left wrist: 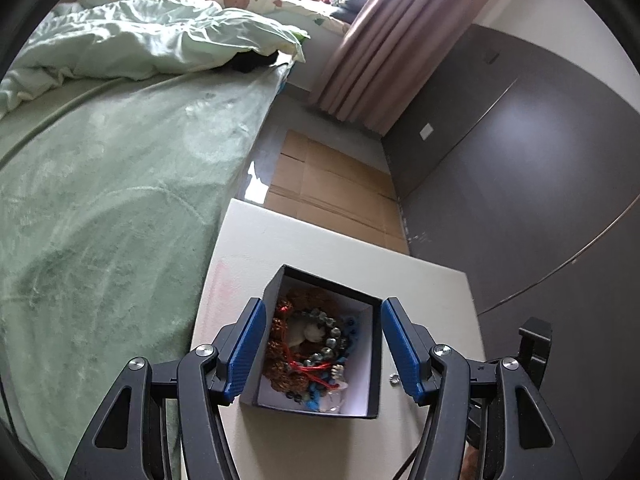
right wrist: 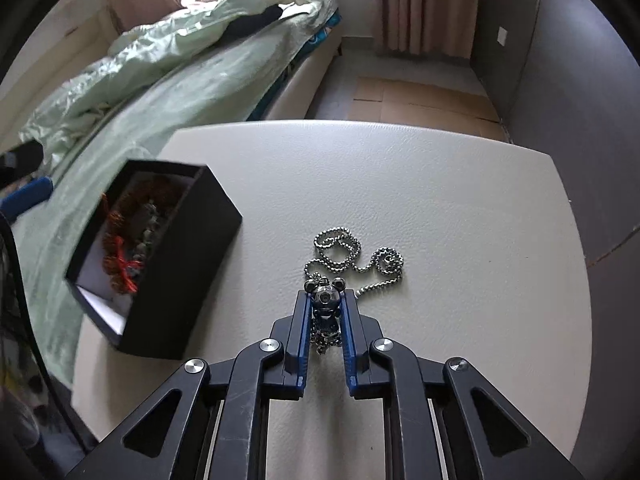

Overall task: Organize jewelry
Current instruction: 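Lift the silver chain with the right gripper and carry it over the box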

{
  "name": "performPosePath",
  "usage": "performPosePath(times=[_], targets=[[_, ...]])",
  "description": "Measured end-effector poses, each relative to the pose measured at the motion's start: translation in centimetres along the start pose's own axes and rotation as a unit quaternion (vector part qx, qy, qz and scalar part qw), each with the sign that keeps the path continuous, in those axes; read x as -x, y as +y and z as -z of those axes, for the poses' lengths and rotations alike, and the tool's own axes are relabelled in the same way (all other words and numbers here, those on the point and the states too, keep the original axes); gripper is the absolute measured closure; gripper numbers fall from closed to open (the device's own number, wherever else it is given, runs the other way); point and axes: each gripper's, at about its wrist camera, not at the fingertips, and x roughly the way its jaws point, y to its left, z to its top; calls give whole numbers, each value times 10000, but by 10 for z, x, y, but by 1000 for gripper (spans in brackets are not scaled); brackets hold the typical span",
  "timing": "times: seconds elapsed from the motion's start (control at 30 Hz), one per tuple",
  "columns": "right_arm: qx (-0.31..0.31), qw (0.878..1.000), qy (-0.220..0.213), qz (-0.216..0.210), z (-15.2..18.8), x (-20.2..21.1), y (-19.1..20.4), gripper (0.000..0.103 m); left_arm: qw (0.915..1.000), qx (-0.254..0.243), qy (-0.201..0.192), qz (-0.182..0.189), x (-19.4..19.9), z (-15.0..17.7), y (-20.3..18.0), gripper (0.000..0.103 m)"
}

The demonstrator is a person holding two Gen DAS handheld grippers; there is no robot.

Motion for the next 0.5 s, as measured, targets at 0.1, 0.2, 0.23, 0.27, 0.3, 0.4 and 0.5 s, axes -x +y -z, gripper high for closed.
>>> performPosePath(times=[0.1, 0.2, 0.23, 0.27, 0.3, 0.4, 0.5], targets=[[-66, 9999, -83, -49, -2, 12, 0, 88, 10000, 30, -65, 55, 8, -1, 0, 42], [17, 9999, -159, -7, -6, 26, 7, 88, 9999, 63, -135, 86, 16, -2, 1, 42], [64, 9997, -221, 31, -8, 35, 10, 88, 9998, 78, -149, 90, 17, -2, 2, 42], [90, 9996, -278, 37, -11, 43, 12, 88, 9998, 94, -160, 99, 19, -3, 2, 42], [113, 9994, -333, 46, -13, 51, 13, 88, 9997, 111, -176, 115, 21, -3, 3, 42], [212, 9982, -546, 121, -22, 79, 20, 88, 9994, 166, -278, 133, 28, -3, 5, 42], [317, 9965, -751, 180, -32, 105, 29, 88, 9990, 226, -367, 146, 36, -4, 8, 42]])
